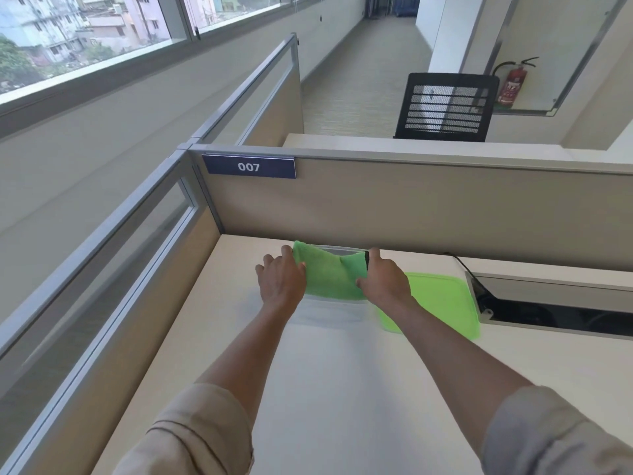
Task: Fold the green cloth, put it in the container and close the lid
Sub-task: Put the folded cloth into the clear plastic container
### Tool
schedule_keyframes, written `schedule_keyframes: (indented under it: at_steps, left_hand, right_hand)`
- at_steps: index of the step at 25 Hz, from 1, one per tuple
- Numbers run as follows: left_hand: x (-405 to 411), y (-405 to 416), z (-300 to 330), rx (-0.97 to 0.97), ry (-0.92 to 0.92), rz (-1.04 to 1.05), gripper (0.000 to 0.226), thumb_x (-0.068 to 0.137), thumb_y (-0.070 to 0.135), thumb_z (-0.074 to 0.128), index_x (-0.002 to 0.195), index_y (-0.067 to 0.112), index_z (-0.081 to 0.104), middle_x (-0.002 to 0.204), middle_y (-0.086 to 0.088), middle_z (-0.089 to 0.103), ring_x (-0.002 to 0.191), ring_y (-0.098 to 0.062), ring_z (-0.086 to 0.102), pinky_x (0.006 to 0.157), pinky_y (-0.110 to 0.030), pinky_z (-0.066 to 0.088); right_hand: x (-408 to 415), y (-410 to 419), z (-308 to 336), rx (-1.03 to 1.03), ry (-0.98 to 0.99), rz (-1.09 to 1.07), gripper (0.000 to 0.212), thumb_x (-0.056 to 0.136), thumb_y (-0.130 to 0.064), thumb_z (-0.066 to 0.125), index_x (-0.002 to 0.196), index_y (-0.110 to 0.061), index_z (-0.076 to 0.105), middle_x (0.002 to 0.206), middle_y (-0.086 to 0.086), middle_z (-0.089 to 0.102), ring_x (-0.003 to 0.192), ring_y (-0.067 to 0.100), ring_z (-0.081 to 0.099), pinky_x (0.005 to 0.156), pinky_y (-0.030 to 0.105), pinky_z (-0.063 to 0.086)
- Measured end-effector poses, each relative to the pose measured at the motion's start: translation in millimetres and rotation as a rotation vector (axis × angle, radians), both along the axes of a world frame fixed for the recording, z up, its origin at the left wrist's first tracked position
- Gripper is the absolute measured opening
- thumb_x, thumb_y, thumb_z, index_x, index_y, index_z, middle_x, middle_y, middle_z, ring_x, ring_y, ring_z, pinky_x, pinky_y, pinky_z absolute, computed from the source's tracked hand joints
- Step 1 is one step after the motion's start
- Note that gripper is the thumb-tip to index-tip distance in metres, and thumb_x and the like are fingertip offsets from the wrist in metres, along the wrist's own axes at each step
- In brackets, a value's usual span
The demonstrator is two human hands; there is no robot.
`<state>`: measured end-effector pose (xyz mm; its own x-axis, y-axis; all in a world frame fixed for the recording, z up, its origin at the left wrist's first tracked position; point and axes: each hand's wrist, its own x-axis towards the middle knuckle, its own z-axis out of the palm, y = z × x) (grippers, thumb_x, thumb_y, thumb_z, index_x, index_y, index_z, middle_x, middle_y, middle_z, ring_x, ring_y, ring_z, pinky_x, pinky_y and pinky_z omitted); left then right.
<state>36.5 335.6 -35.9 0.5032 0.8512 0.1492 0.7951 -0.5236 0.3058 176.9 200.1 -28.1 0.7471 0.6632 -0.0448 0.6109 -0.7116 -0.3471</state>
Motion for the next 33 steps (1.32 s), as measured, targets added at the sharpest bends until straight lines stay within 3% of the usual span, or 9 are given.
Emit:
schedule_keyframes:
  at_steps: [4, 8, 12, 15, 18, 21, 24, 33]
  left_hand:
    - [-1.0, -8.6, 1.5, 0.097, 0.044, -0.028, 0.032, 0.090, 0.033, 0.062, 0.115, 0.015, 0.053, 0.103, -0.006, 0.068, 0.105, -0.030, 0.053, 0.084, -0.042, 0.039]
    - [4.2, -10.9, 1.7, 0.216, 0.033, -0.240, 0.023, 0.086, 0.012, 0.061, 0.109, 0.016, 0.060, 0.105, -0.003, 0.064, 0.100, -0.028, 0.055, 0.083, -0.037, 0.044]
    - [9.5, -16.7, -3.2, 0.019, 0.026, -0.400, 0.024, 0.092, 0.020, 0.054, 0.111, 0.016, 0.067, 0.115, -0.005, 0.067, 0.102, -0.031, 0.061, 0.078, -0.040, 0.051]
    - [10.0, -13.3, -12.4, -0.069, 0.120, -0.360, 0.029, 0.093, 0.030, 0.053, 0.115, 0.017, 0.067, 0.121, -0.004, 0.066, 0.113, -0.028, 0.057, 0.089, -0.037, 0.046]
    - [9.2, -10.6, -19.2, -0.122, 0.214, -0.371, 0.032, 0.097, 0.031, 0.045, 0.119, 0.016, 0.064, 0.127, -0.005, 0.064, 0.119, -0.028, 0.053, 0.094, -0.037, 0.042]
    - [14.6, -9.6, -19.9, -0.193, 0.375, -0.395, 0.035, 0.099, 0.022, 0.034, 0.119, 0.009, 0.060, 0.127, -0.013, 0.060, 0.118, -0.034, 0.053, 0.091, -0.041, 0.046]
    - [19.9, -6.1, -17.6, -0.303, 0.510, -0.381, 0.043, 0.097, 0.012, 0.031, 0.135, 0.006, 0.051, 0.138, -0.015, 0.053, 0.126, -0.036, 0.050, 0.099, -0.044, 0.047]
    - [13.6, -7.6, -14.0, -0.332, 0.550, -0.415, 0.051, 0.094, 0.013, 0.035, 0.145, 0.016, 0.045, 0.148, -0.011, 0.048, 0.134, -0.032, 0.046, 0.107, -0.041, 0.043]
  right_hand:
    - [-5.4, 0.8, -0.2, -0.015, -0.052, 0.016, 0.046, 0.081, -0.010, 0.067, 0.118, -0.006, 0.040, 0.095, 0.018, 0.067, 0.093, 0.037, 0.061, 0.062, 0.037, 0.043]
    - [-10.9, 1.2, 2.2, 0.034, -0.238, 0.098, 0.034, 0.080, 0.004, 0.054, 0.112, -0.006, 0.047, 0.102, 0.014, 0.064, 0.096, 0.036, 0.056, 0.068, 0.039, 0.043]
    - [-18.7, 5.3, -1.3, 0.040, -0.129, 0.303, 0.029, 0.082, -0.002, 0.051, 0.110, -0.009, 0.056, 0.106, 0.015, 0.065, 0.099, 0.037, 0.061, 0.072, 0.040, 0.049]
    - [-18.0, 7.0, -8.5, -0.088, -0.077, 0.293, 0.021, 0.092, -0.019, 0.055, 0.108, -0.008, 0.059, 0.112, 0.015, 0.065, 0.105, 0.036, 0.061, 0.075, 0.039, 0.050]
    - [-16.3, 9.3, -15.4, -0.209, -0.115, 0.296, 0.031, 0.096, -0.034, 0.051, 0.109, -0.007, 0.061, 0.114, 0.014, 0.066, 0.107, 0.034, 0.061, 0.076, 0.036, 0.046]
    - [-17.4, 15.1, -18.2, -0.345, -0.154, 0.326, 0.028, 0.097, -0.028, 0.047, 0.110, -0.009, 0.064, 0.116, 0.012, 0.067, 0.109, 0.032, 0.061, 0.076, 0.033, 0.043]
    - [-19.4, 21.6, -13.5, -0.468, -0.116, 0.318, 0.028, 0.089, -0.014, 0.048, 0.112, -0.013, 0.065, 0.119, 0.008, 0.065, 0.109, 0.028, 0.062, 0.073, 0.030, 0.042]
    - [-25.1, 23.2, -11.1, -0.582, -0.094, 0.319, 0.034, 0.089, -0.014, 0.045, 0.118, -0.014, 0.062, 0.125, 0.006, 0.062, 0.113, 0.025, 0.061, 0.075, 0.030, 0.044]
